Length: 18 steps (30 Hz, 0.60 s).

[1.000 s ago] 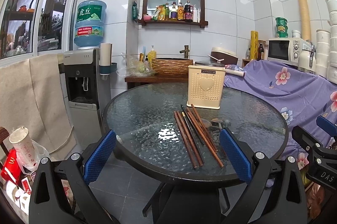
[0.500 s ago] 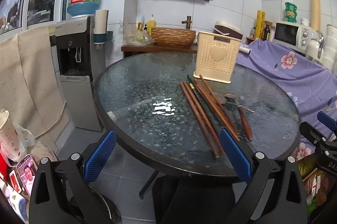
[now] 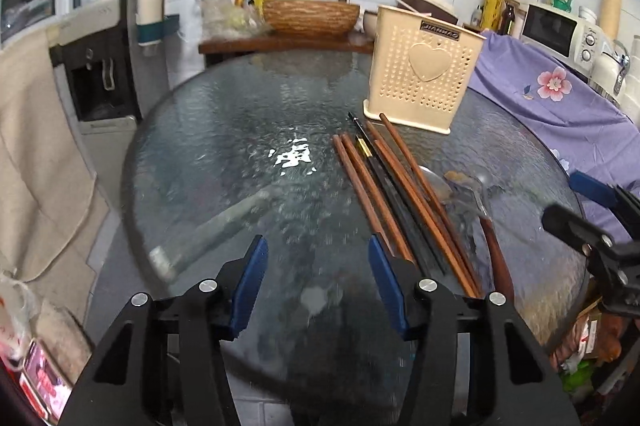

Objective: Organize utensils
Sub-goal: 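Lower the left tool to the chopstick pile and grasp one brown chopstick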

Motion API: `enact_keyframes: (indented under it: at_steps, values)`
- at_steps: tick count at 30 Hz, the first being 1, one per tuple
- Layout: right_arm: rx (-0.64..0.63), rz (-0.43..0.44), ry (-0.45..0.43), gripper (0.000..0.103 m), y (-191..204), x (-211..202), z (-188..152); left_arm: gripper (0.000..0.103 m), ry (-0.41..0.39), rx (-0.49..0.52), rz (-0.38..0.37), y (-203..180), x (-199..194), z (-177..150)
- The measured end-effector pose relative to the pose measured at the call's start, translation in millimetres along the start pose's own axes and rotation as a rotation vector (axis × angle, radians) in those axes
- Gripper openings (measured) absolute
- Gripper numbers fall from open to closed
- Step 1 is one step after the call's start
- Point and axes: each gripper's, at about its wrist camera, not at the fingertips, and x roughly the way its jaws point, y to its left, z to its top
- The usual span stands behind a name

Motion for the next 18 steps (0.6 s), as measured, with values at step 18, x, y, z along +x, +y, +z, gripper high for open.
enact_keyframes:
  at_steps: [18]
  values:
    - [-0.005, 0.087, 0.281, 0.049, -2, 143, 80, 0.027, 0.156, 0.01, -0.102, -9, 83, 75]
